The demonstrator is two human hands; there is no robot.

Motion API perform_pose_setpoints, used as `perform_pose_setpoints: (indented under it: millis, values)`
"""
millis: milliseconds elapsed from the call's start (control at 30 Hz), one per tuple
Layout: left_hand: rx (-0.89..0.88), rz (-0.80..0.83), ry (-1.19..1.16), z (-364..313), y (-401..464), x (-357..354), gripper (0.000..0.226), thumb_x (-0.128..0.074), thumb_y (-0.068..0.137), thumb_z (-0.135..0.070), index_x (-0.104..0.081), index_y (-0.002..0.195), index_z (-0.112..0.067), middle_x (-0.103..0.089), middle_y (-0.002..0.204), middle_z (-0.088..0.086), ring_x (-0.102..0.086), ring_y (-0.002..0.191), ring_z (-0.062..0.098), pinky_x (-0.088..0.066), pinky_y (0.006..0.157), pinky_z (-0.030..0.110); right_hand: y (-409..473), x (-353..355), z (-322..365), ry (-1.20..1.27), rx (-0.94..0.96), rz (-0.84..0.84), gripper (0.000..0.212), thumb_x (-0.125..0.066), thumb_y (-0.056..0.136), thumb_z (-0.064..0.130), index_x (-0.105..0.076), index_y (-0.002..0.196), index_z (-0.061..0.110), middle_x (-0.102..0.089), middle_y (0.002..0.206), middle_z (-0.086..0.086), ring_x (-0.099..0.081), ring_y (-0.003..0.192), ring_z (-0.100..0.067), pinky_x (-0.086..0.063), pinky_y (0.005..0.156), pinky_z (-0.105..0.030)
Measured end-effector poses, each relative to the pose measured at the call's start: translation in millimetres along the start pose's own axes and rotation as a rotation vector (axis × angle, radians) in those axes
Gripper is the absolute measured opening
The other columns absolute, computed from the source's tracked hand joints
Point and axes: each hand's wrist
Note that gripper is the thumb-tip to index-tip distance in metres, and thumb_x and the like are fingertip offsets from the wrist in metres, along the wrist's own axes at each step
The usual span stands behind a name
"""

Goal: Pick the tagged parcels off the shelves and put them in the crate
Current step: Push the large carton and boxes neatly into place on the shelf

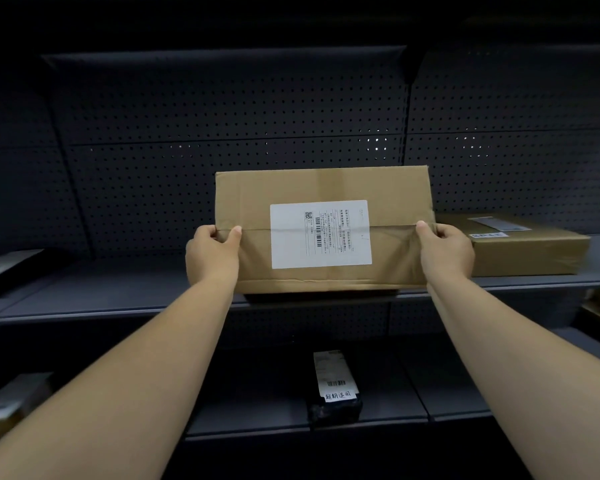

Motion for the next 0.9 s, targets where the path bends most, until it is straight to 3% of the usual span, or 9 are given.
perform_pose_setpoints:
  millis: [200,300,367,467,533,633,767,833,900]
  values:
    - [0.002,0.047,0.055,-15,23,-6,0.026,-0.048,0.090,-0.048,-0.051,0.087,-0.022,-0.054,0.074,-0.006,-0.048,0.063,0.011,-0.033,0.050,0.026,25,-10,18,-0.047,-0.018,0.039,0.033,-0.053,0.088,0.043,-0.063,0.073,0.015,-0.056,0.063,0.000,-0.046,0.058,-0.017,-0.040,0.054,-0.029]
    - [-0.009,0.070,0.053,-21,37,-12,0.040,-0.045,0.090,-0.047,-0.044,0.061,-0.019,-0.043,0.054,-0.002,-0.037,0.047,0.016,-0.029,0.049,0.027,39,-18,27,-0.074,-0.022,0.058,0.035,-0.053,0.089,0.038,-0.064,0.080,0.006,-0.062,0.076,-0.003,-0.041,0.055,-0.014,-0.047,0.067,-0.035]
    - [-0.011,0.092,0.053,-25,47,-17,0.046,-0.043,0.089,-0.046,-0.037,0.054,-0.018,-0.039,0.054,0.002,-0.034,0.049,0.019,-0.030,0.053,0.030,49,-23,33,-0.086,-0.036,0.091,0.030,-0.052,0.089,0.037,-0.060,0.070,0.015,-0.057,0.070,0.001,-0.041,0.057,-0.012,-0.043,0.066,-0.034]
    - [0.033,0.130,0.023,-32,61,-27,0.046,-0.041,0.091,-0.046,-0.039,0.055,-0.018,-0.039,0.057,0.002,-0.034,0.052,0.020,-0.029,0.054,0.031,65,-34,38,-0.071,-0.071,0.139,0.024,-0.051,0.091,0.034,-0.059,0.074,0.019,-0.047,0.070,0.001,-0.040,0.060,-0.013,-0.041,0.071,-0.034]
    - [0.089,0.140,-0.008,-36,72,-35,0.045,-0.041,0.092,-0.047,-0.037,0.057,-0.020,-0.038,0.059,0.000,-0.033,0.052,0.018,-0.027,0.052,0.030,77,-43,39,-0.075,-0.092,0.169,0.026,-0.050,0.092,0.034,-0.063,0.099,0.013,-0.046,0.071,0.000,-0.039,0.061,-0.015,-0.038,0.071,-0.033]
    - [0.122,0.181,-0.034,-36,88,-48,0.043,-0.041,0.092,-0.048,-0.032,0.059,-0.022,-0.033,0.063,-0.003,-0.030,0.055,0.015,-0.024,0.052,0.029,95,-57,40,-0.081,-0.138,0.225,0.044,-0.048,0.093,0.036,-0.051,0.127,0.008,-0.048,0.089,-0.005,-0.040,0.067,-0.019,-0.038,0.071,-0.034]
    - [0.151,0.235,-0.068,-29,106,-65,0.041,-0.041,0.091,-0.053,-0.049,0.072,-0.018,-0.050,0.077,0.002,-0.043,0.066,0.018,-0.029,0.054,0.028,117,-75,34,-0.052,-0.166,0.257,0.053,-0.049,0.093,0.037,-0.044,0.134,0.004,-0.055,0.110,-0.011,-0.044,0.076,-0.021,-0.041,0.075,-0.034]
    - [0.167,0.241,-0.077,-28,112,-71,0.044,-0.041,0.090,-0.055,-0.057,0.089,-0.014,-0.056,0.089,0.005,-0.049,0.074,0.019,-0.032,0.055,0.028,125,-81,31,-0.053,-0.160,0.268,0.056,-0.049,0.093,0.038,-0.043,0.136,0.003,-0.054,0.125,-0.014,-0.051,0.090,-0.024,-0.043,0.080,-0.034]
    - [0.188,0.245,-0.088,-27,119,-76,0.046,-0.041,0.090,-0.057,-0.056,0.093,-0.013,-0.056,0.087,0.005,-0.048,0.072,0.019,-0.033,0.056,0.028,132,-86,29,-0.039,-0.176,0.289,0.061,-0.050,0.092,0.040,-0.037,0.140,0.003,-0.049,0.135,-0.014,-0.050,0.108,-0.029,-0.040,0.081,-0.033]
Point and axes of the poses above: each hand's wrist, its own y-axis towards the middle knuckle, its own x-axis out of the back of the hand, z = x × y
